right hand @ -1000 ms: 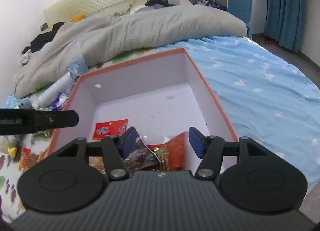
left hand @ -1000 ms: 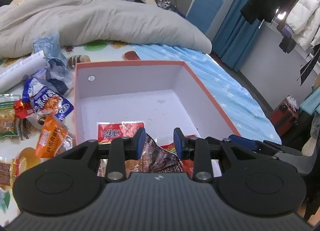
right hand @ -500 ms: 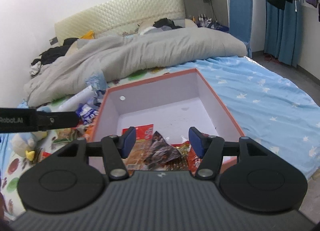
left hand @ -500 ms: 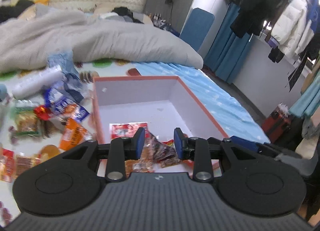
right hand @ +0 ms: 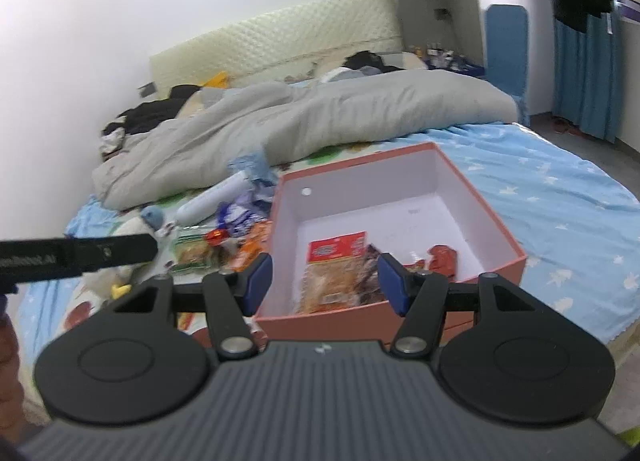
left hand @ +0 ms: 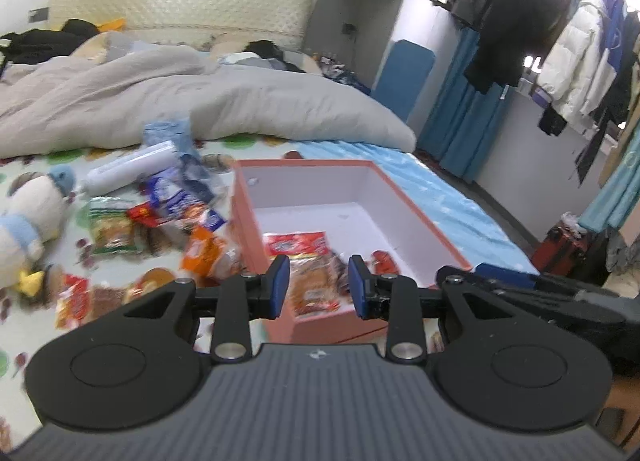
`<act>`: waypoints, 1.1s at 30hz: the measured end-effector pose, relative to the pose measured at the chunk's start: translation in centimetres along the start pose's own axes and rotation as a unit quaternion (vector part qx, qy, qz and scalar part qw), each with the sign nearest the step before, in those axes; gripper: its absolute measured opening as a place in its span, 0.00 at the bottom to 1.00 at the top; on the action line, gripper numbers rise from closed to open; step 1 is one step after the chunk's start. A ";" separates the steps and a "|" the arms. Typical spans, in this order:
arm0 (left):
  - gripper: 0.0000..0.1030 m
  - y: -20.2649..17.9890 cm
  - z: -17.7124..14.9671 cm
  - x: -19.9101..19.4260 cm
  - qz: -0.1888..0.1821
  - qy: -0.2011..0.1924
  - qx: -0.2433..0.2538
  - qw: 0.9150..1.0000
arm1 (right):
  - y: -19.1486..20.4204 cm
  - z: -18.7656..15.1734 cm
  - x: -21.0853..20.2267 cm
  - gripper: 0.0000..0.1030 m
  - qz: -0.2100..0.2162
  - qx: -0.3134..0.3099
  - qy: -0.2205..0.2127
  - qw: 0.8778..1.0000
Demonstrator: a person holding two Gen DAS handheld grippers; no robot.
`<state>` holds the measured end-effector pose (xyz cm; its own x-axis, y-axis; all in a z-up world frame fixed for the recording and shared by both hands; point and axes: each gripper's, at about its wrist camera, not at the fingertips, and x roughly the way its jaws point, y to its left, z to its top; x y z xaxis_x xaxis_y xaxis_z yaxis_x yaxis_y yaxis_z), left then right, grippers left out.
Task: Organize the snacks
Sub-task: 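Withdraw both grippers from the pink box back toward the snack pile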
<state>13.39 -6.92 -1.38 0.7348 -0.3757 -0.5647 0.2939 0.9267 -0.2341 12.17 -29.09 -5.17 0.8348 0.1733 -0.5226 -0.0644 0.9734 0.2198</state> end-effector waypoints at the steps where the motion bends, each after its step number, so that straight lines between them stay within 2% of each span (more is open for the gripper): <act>1: 0.36 0.3 -0.3 -0.6 0.005 -0.001 -0.004 1.000 | 0.5 -0.1 -0.3 0.59 0.006 -0.004 -0.002 1.000; 5: 0.37 1.5 -1.8 -3.2 0.027 -0.009 -0.018 0.999 | 2.2 -0.9 -1.2 0.59 0.025 -0.021 -0.011 0.999; 8: 0.49 2.5 -2.9 -4.7 0.045 -0.009 -0.023 0.999 | 3.4 -1.7 -1.9 0.59 0.042 -0.036 -0.015 0.998; 9: 0.49 2.8 -3.2 -5.1 0.050 -0.008 -0.026 0.998 | 3.9 -2.0 -2.1 0.59 0.045 -0.039 -0.014 0.998; 13: 0.51 4.0 -4.9 -6.8 0.070 -0.007 -0.034 0.997 | 5.0 -3.2 -2.1 0.59 0.054 -0.051 0.001 0.997; 17: 0.61 5.2 -6.5 -8.5 0.094 -0.019 -0.054 0.994 | 5.8 -4.3 -2.0 0.59 0.062 -0.055 0.011 0.996; 21: 0.63 5.8 -8.2 -9.9 0.112 -0.028 -0.062 0.991 | 6.7 -5.2 -1.9 0.59 0.080 -0.056 0.021 0.995; 28: 0.72 6.9 -10.9 -9.9 0.127 -0.022 -0.081 0.988 | 8.0 -6.6 -1.2 0.59 0.096 -0.057 0.034 0.993; 30: 0.79 7.6 -11.5 -9.5 0.128 -0.016 -0.088 0.988 | 8.4 -7.0 -0.6 0.59 0.091 -0.060 0.037 0.993; 33: 0.85 8.8 -11.9 -8.9 0.136 -0.012 -0.097 0.986 | 8.8 -7.3 0.1 0.59 0.091 -0.053 0.042 0.994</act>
<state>2.18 4.53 -7.90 0.7855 -0.1100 -0.6090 -0.0375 0.9738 -0.2243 7.68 -19.40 -9.30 0.7556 0.3548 -0.5506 -0.2701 0.9346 0.2316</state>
